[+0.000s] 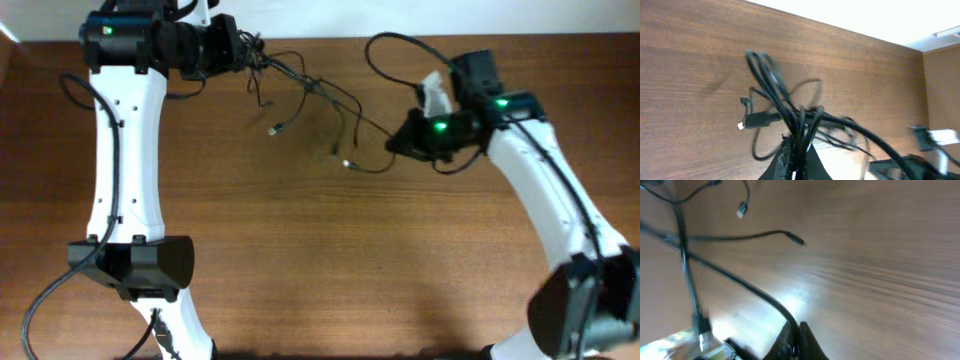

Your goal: Untangle cables

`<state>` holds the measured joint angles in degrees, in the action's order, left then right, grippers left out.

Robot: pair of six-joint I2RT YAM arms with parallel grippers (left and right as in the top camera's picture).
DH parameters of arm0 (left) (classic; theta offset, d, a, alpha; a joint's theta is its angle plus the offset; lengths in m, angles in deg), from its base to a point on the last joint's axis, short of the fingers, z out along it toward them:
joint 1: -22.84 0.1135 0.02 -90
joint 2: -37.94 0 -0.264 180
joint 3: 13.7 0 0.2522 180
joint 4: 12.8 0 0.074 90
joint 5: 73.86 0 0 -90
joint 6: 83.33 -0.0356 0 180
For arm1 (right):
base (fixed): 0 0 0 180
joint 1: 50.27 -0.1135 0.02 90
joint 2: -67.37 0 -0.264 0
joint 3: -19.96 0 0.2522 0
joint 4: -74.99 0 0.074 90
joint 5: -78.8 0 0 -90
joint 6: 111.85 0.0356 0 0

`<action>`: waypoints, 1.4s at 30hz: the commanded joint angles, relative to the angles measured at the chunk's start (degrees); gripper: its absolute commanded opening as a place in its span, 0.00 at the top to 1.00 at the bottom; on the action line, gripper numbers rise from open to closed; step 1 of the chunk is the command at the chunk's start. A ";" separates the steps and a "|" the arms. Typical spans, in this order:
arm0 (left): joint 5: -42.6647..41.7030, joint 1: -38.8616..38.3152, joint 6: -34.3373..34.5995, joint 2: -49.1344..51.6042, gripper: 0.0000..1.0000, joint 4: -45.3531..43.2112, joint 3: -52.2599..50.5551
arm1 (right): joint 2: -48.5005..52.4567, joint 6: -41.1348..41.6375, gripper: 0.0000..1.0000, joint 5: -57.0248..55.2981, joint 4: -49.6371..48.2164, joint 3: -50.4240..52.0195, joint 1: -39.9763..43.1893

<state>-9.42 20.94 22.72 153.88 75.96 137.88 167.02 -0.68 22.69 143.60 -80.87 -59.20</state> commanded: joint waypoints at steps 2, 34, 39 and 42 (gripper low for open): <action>2.49 0.94 -3.15 -1.64 1.00 -0.46 1.07 | -0.07 -3.19 0.96 -16.46 7.69 0.26 8.33; -26.12 -7.10 -18.29 -1.64 1.00 9.51 1.07 | 4.20 19.80 0.53 -14.97 -13.86 -9.79 -10.56; -26.14 -7.13 -18.29 -1.64 1.00 9.51 1.07 | 5.86 19.82 0.60 -14.95 -12.85 -9.75 -10.58; -26.18 -7.13 -18.27 -1.64 1.00 9.53 1.07 | 7.32 19.82 0.63 -15.10 -13.57 -9.68 -10.58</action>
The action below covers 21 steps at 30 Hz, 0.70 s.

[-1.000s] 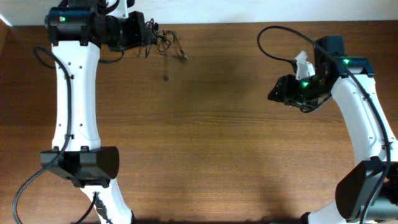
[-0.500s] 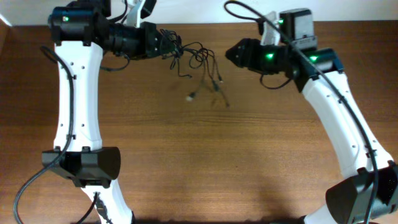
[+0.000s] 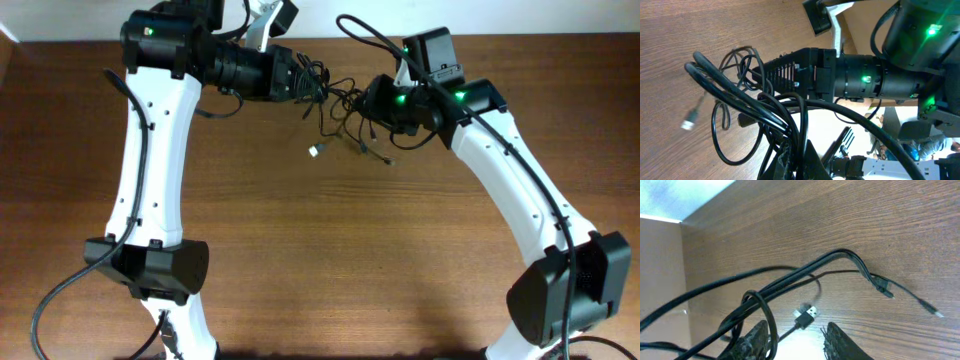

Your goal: Untangle cables

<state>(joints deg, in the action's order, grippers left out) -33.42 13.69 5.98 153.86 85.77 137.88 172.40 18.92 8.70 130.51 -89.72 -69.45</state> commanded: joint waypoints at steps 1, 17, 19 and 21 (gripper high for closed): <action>-2.19 0.13 -1.53 -1.62 1.00 -0.28 1.07 | 3.19 0.92 0.63 -0.98 -1.14 -0.83 -0.44; 33.51 4.28 5.84 4.11 1.00 -3.69 1.03 | -15.02 -17.00 0.96 -0.85 20.15 -0.87 17.14; 33.31 4.22 5.81 4.74 0.98 -3.06 1.03 | -17.62 -19.85 0.96 1.51 20.63 -0.87 18.08; 32.98 3.93 5.73 4.74 0.91 -2.47 1.03 | -18.01 -20.04 0.96 1.99 20.68 -0.87 17.64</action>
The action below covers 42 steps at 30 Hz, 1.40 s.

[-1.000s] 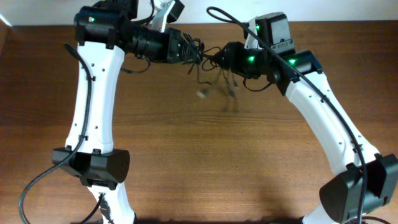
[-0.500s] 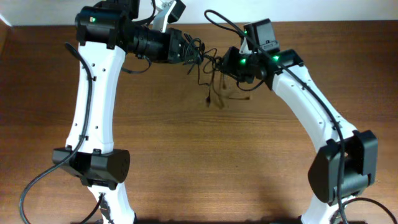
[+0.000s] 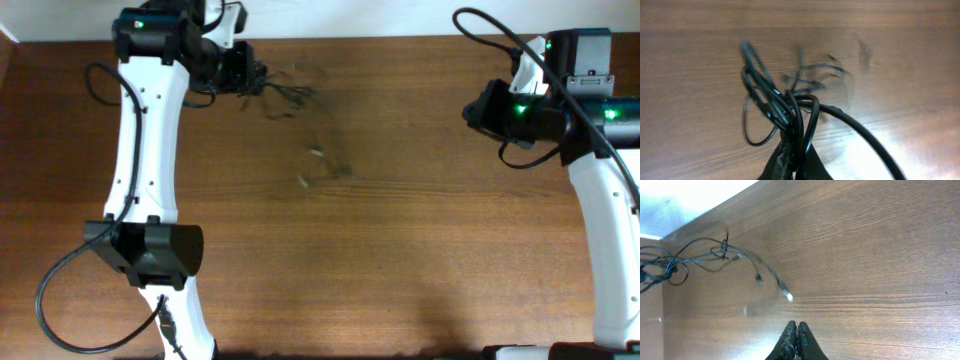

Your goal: Untangle cables

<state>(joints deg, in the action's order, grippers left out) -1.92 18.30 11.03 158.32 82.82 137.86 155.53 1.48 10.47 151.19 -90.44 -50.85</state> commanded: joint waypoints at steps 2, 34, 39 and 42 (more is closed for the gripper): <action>-1.60 -1.38 -2.25 0.28 1.00 0.52 1.05 | -0.63 -2.60 0.96 0.83 0.00 -0.13 -1.40; -33.68 -4.85 -5.29 0.26 1.00 2.32 1.11 | 27.74 19.21 0.57 -2.40 -26.32 -0.13 -17.49; -36.22 -4.85 -5.29 0.26 1.00 2.12 1.11 | 28.68 20.70 0.73 -4.79 -26.75 -0.13 -17.49; -35.50 -4.66 -5.31 0.26 1.00 1.53 1.11 | 29.99 20.09 0.96 -4.37 -24.15 -0.13 -17.51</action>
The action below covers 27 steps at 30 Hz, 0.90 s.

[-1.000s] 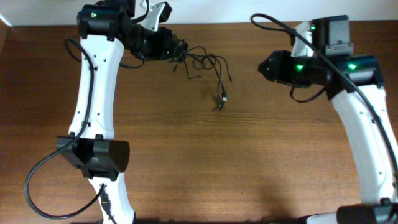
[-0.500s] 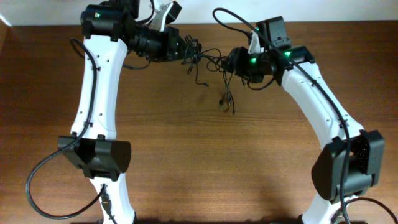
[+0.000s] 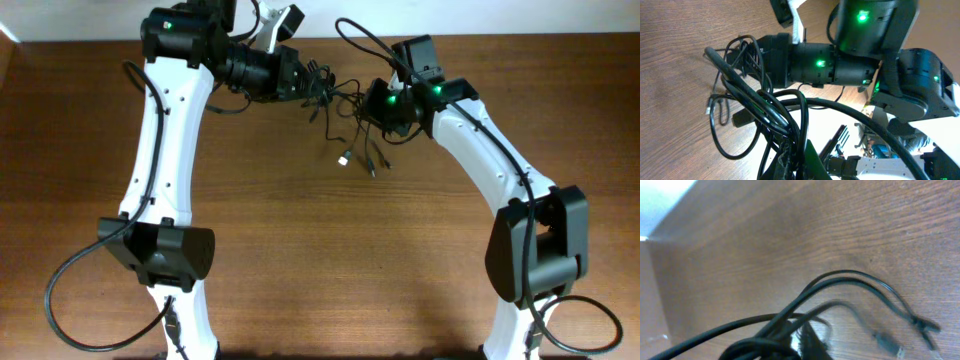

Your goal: Untangle cables

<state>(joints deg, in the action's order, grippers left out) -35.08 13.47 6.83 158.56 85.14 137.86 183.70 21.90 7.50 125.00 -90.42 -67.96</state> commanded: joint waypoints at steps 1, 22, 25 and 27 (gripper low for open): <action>2.14 0.63 -1.07 0.02 1.00 -2.01 1.11 | 1.20 -3.08 0.96 -1.27 3.93 -0.15 -0.24; 17.40 7.56 -5.25 2.71 1.00 -1.79 1.11 | -15.58 -35.34 0.96 5.09 35.08 -0.15 16.87; 9.01 4.98 -17.16 2.71 1.00 5.42 1.09 | -15.58 -34.32 0.96 5.09 33.88 -0.15 16.52; 10.60 1.99 -19.34 3.43 1.00 6.88 0.87 | -15.58 -34.34 0.96 5.03 33.90 -0.15 16.59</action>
<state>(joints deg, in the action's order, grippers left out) -20.18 18.61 -4.68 161.07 91.24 137.97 168.03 -12.75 12.63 158.94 -91.08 -51.52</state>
